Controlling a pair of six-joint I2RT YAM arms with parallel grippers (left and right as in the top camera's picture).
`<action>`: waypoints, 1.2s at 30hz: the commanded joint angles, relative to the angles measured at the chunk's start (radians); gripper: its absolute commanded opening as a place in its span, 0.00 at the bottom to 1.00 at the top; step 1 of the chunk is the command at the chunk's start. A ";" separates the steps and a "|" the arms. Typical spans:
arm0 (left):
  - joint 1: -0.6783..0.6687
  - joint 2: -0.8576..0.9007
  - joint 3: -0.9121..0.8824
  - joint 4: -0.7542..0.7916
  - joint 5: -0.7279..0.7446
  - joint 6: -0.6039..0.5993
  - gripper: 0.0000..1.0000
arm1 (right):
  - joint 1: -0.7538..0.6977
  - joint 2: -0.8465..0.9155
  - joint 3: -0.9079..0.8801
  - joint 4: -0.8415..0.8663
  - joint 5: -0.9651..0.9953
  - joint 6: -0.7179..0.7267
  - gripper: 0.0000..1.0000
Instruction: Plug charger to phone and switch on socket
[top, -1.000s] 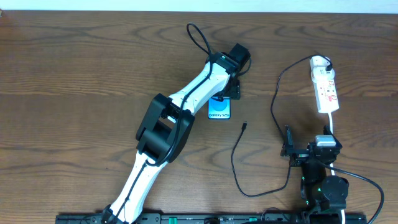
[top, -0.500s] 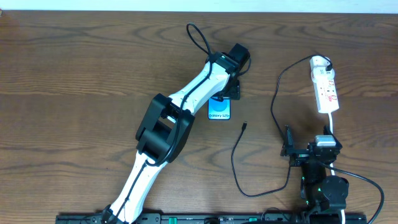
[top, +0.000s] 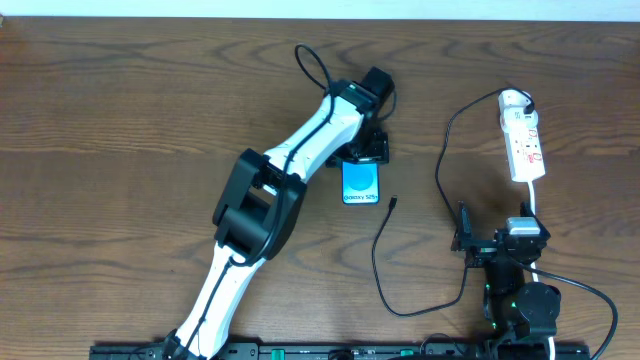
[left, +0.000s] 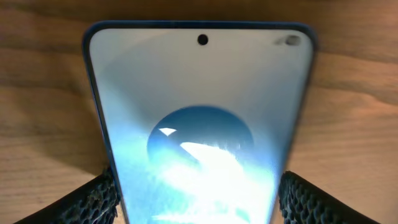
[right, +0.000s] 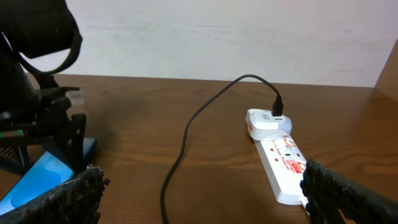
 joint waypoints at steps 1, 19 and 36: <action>0.045 -0.076 -0.004 -0.007 0.208 -0.005 0.81 | -0.009 -0.004 -0.002 -0.004 0.005 -0.008 0.99; 0.014 -0.075 -0.005 -0.027 -0.129 -0.090 0.98 | -0.009 -0.004 -0.002 -0.003 0.005 -0.008 0.99; -0.089 -0.074 -0.022 0.002 -0.323 -0.219 0.98 | -0.009 -0.004 -0.002 -0.004 0.005 -0.008 0.99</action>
